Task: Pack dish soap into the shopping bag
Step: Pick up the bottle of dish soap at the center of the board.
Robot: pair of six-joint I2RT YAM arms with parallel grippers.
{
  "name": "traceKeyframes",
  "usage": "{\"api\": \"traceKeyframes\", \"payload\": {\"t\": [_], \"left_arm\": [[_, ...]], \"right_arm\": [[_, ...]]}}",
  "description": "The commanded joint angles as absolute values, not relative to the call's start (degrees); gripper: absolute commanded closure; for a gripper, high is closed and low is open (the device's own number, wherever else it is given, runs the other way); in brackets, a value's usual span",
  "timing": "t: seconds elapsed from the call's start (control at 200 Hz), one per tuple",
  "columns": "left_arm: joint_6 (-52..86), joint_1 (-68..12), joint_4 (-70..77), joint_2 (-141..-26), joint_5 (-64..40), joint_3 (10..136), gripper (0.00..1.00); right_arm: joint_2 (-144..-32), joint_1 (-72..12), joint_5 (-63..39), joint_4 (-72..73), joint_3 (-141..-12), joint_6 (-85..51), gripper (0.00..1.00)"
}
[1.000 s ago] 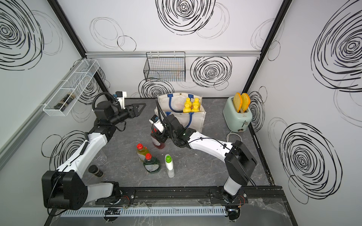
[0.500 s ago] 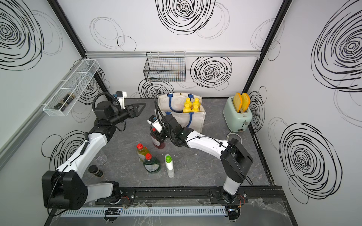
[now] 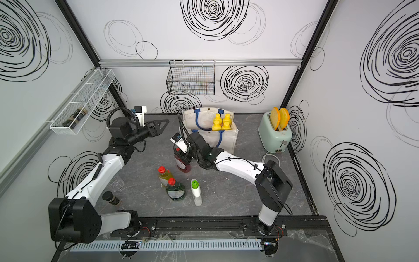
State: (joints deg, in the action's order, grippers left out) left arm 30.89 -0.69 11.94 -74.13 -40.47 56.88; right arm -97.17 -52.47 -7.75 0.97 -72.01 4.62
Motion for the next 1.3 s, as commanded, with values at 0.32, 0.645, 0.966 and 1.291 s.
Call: {"api": "traceKeyframes", "payload": {"t": [0.32, 0.645, 0.966, 1.291], "left_arm": [[28.48, -3.06, 12.16, -72.17, -40.14, 57.57, 0.04], [28.3, -4.81, 11.97, -72.07, -40.0, 57.57, 0.04], [27.89, -6.28, 11.65, -71.92, -39.87, 57.66, 0.04], [27.57, -8.07, 11.45, -72.05, -39.64, 57.74, 0.04]], "right_arm": [[-93.14, -52.23, -4.15, -2.57, -78.16, 5.89, 1.0], [-89.09, -50.68, -2.15, -7.28, -82.03, 5.71, 1.0], [-86.72, -49.23, -0.28, -11.66, -87.1, 6.68, 1.0], [-86.74, -47.4, 0.21, -16.27, -95.95, 7.62, 1.0]]}}
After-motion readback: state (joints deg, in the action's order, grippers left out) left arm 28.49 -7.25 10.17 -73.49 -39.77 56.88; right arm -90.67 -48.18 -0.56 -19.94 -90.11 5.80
